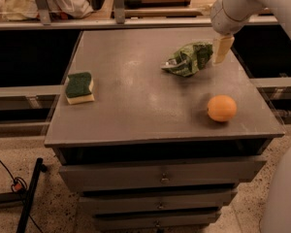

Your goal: Move green jalapeno chip bag near sponge

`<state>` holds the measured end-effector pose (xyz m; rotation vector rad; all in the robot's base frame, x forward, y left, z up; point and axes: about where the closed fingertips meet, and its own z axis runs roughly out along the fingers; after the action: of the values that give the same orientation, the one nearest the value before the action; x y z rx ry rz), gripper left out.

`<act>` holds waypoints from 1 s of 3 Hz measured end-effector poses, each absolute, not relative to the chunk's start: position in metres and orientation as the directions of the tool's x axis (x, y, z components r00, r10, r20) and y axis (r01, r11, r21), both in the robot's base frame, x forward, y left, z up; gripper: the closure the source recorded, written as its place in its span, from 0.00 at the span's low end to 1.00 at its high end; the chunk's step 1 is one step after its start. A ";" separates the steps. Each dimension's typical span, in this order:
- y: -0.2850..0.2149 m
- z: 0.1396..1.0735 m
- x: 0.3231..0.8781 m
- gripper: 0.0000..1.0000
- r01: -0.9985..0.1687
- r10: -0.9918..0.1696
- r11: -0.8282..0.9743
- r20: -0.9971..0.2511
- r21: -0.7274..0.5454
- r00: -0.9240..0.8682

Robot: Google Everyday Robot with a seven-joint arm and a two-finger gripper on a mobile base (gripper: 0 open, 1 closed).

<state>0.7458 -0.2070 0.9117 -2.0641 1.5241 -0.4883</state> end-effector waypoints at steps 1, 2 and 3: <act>-0.208 0.886 0.750 0.18 -0.796 -0.945 -0.258 -0.030 -0.547 0.327; -0.207 0.869 0.750 0.41 -0.806 -0.936 -0.271 -0.050 -0.526 0.347; -0.199 0.861 0.748 0.64 -0.793 -0.927 -0.261 -0.087 -0.550 0.365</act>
Offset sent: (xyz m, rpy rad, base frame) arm 0.0031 -0.0015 -0.0555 0.0112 0.1220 0.0779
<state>0.7478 -0.1989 0.8611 -2.1214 1.4851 -0.3460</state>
